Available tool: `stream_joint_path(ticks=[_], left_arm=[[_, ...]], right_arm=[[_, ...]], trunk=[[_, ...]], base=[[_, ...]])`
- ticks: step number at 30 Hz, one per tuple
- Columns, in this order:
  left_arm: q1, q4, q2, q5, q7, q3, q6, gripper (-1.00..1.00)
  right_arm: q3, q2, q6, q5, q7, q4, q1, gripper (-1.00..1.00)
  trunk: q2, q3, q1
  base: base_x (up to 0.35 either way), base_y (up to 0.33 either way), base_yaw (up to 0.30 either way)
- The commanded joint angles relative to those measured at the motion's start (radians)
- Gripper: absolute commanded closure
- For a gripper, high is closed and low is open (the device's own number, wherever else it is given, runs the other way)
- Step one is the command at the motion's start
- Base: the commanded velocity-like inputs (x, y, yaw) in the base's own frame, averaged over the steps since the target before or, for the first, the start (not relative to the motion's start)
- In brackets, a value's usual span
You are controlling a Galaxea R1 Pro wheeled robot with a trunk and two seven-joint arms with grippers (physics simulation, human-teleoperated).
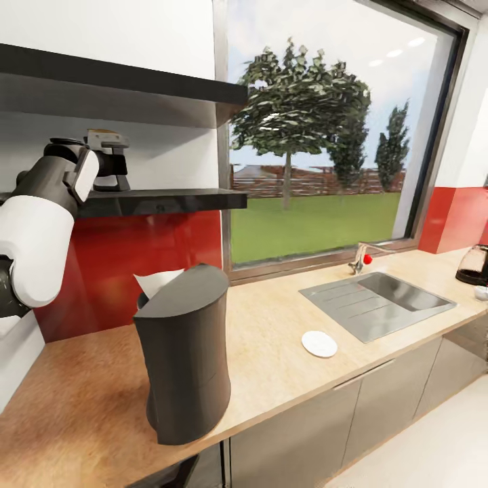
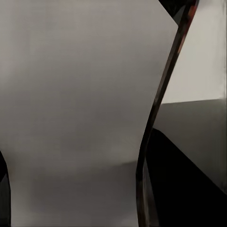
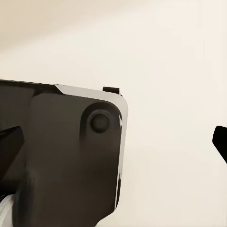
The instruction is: Set up a coffee station on the kitchen countertop: keep the coffee maker on the countertop, move the bottle of coffee from the kitchen shelf to the counter next to the coffee maker, place a paper coffee filter on top of the coffee maker, put the saucer next to the coffee maker with the coffee cup on the saucer, and place the electric kettle next to the coffee maker.
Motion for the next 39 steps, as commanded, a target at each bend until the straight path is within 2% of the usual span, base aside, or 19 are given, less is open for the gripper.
stream_joint_path(ticks=[1,14,20,31,32,34,36,38,39], left_arm=[[0.000,-0.001,-0.001,-0.012,-0.005,0.004,0.004,1.00],[0.000,-0.001,-0.005,-0.012,-0.005,0.005,0.004,1.00],[0.000,-0.001,-0.007,-0.012,-0.005,0.005,0.004,1.00],[0.000,-0.001,-0.021,-0.008,-0.019,0.004,0.006,1.00],[0.000,0.000,-0.025,-0.001,-0.022,0.004,0.006,1.00],[0.000,-0.001,-0.033,0.033,-0.032,0.003,0.006,1.00],[0.000,-0.003,-0.043,0.085,-0.048,-0.004,0.006,1.00],[0.000,-0.003,-0.054,0.092,-0.050,-0.004,0.007,1.00],[0.000,-0.003,-0.076,0.097,-0.050,-0.005,0.007,1.00]], right_arm=[[-0.001,0.000,-0.003,0.007,0.002,0.001,0.000,-1.00],[-0.002,0.000,-0.003,0.007,0.002,0.001,0.000,-1.00],[-0.002,0.001,-0.002,0.007,0.002,0.001,0.000,-1.00],[-0.002,0.001,-0.002,0.007,0.002,0.001,0.000,-1.00],[-0.002,0.001,-0.002,0.007,0.002,0.001,0.000,-1.00],[-0.002,0.001,-0.002,0.007,0.002,0.001,0.000,-1.00],[-0.002,0.001,-0.002,0.007,0.002,0.000,0.000,-1.00],[-0.002,0.001,-0.002,0.007,0.002,0.000,0.000,-1.00],[-0.002,0.001,-0.002,0.007,0.002,0.000,0.000,-1.00]], trunk=[[-0.001,0.000,0.000],[-0.001,0.000,0.000],[-0.001,0.000,0.000],[-0.001,0.000,0.000],[-0.001,0.000,0.000],[-0.001,0.000,0.000],[-0.001,0.000,0.000],[-0.001,0.000,0.000],[-0.001,0.000,0.000]], base=[[-0.299,-0.122,0.000],[-0.299,-0.126,-0.018],[-0.189,-0.077,-0.214],[-0.014,-0.005,-0.256],[0.000,0.000,-0.258],[0.000,0.000,-0.258],[0.000,0.000,-0.258],[0.000,0.000,-0.258],[0.000,0.000,-0.258]])
